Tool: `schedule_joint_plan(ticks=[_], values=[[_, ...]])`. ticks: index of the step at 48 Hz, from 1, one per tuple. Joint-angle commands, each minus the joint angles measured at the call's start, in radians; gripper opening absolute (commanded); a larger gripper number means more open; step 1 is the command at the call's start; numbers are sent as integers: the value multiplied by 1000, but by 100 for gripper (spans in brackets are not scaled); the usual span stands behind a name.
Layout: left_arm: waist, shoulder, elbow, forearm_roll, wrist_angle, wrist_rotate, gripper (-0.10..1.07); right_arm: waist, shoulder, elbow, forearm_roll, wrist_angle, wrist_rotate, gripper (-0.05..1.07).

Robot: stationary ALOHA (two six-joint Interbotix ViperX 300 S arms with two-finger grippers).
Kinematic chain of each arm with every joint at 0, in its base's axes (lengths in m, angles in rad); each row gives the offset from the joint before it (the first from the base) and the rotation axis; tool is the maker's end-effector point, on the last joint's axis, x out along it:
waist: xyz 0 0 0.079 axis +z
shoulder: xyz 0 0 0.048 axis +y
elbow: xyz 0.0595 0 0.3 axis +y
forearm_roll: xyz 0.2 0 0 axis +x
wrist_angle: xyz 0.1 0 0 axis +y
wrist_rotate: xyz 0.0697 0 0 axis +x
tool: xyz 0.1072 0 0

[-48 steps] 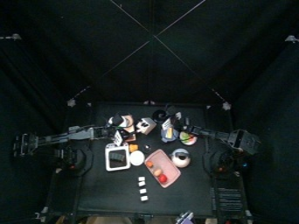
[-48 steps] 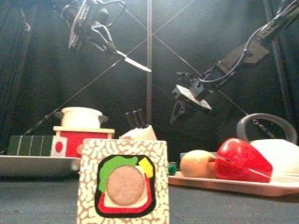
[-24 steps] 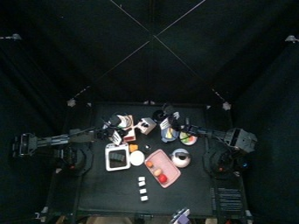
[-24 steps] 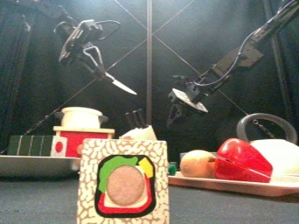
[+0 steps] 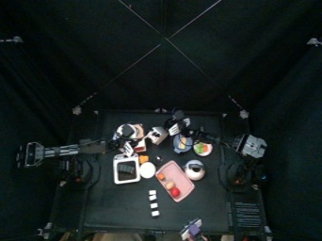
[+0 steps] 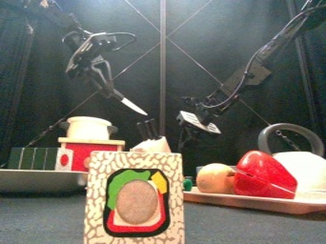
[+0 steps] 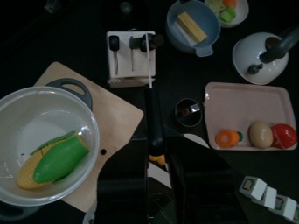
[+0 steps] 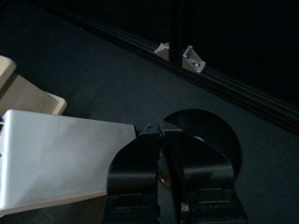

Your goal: Put pairing knife back in holder

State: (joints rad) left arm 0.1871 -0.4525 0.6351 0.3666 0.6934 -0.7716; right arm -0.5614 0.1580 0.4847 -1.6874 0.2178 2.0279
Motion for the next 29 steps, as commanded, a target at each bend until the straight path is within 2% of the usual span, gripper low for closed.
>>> schedule_joint_plan(ticks=[1,14,29], values=[[-17,-3,-23,-17,17,0,37,-6,-15,-29,0,-5,0,21],[-46,12,-28,-43,49,0,37,-3,11,-57,0,-40,0,21],[-44,100,-84,-61,54,6,37,-3,48,-91,0,-120,-3,21]])
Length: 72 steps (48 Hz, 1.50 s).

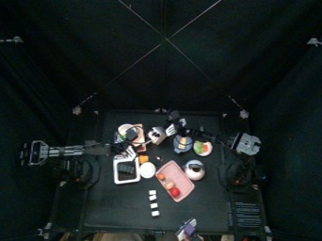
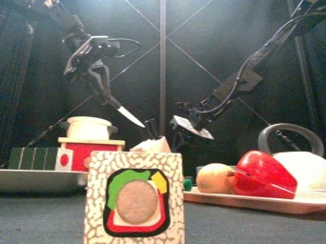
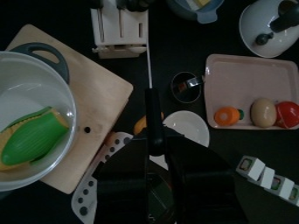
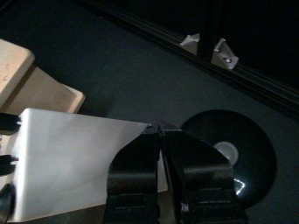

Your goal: Put pairing knife back in holder

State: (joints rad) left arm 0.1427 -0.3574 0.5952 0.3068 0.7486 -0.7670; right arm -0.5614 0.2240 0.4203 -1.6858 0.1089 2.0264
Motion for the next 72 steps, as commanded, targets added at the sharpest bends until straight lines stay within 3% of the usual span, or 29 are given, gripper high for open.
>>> schedule_joint_plan(ticks=[1,43,72], values=[[-2,6,-49,-2,0,0,37,-2,-18,-28,-2,-12,-2,21],[28,94,-87,-18,12,0,37,-9,38,-61,5,-75,-5,21],[54,101,-92,-15,34,2,37,-18,60,-66,6,-140,-6,21]])
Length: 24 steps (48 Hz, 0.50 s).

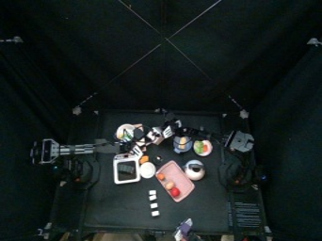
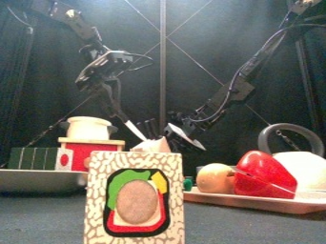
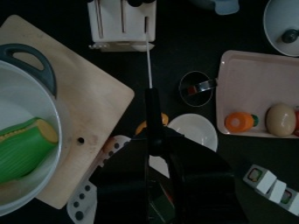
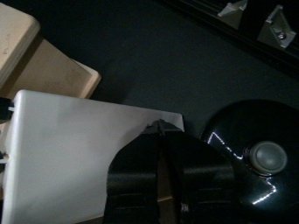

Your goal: Put pairing knife back in holder

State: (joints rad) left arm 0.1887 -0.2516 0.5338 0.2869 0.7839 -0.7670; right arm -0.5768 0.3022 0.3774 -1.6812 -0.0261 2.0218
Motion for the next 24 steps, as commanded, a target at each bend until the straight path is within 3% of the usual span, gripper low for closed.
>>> schedule_joint_plan(ticks=[1,24], values=[[8,-5,-31,5,-2,2,37,-3,-20,-23,2,-6,-2,21],[12,23,-51,6,-2,3,37,-3,-18,-23,2,-15,-2,21]])
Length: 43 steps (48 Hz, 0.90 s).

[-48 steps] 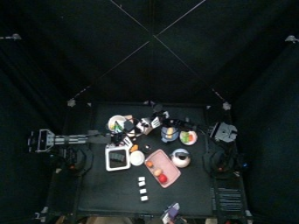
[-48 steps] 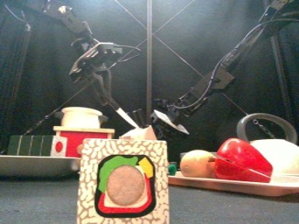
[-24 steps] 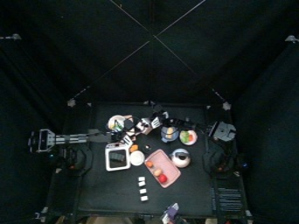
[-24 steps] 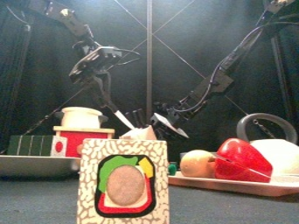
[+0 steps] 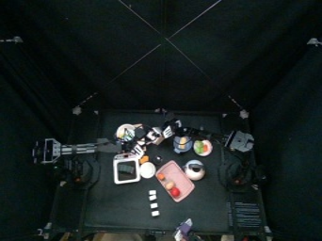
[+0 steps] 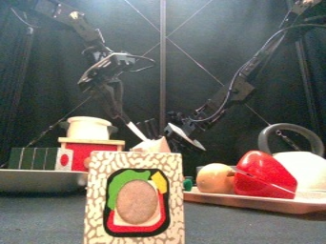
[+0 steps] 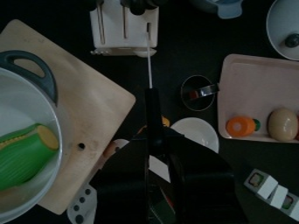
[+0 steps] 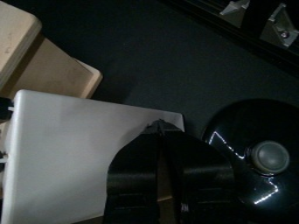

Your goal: Put pairing knife back in holder

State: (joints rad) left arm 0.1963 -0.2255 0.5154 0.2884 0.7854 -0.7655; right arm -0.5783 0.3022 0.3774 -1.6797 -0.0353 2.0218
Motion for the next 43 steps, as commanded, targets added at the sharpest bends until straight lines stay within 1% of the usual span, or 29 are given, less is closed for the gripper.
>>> schedule_joint_plan(ticks=[1,21,33,43], values=[[5,-3,-32,6,-3,3,37,-2,-18,-21,0,-6,-2,21],[11,29,-58,9,-3,5,37,-2,-18,-23,0,-6,-2,21],[28,64,-84,2,0,67,38,-2,-18,-23,0,-5,-2,21],[49,84,-104,6,2,75,38,0,-18,-21,0,-6,-2,21]])
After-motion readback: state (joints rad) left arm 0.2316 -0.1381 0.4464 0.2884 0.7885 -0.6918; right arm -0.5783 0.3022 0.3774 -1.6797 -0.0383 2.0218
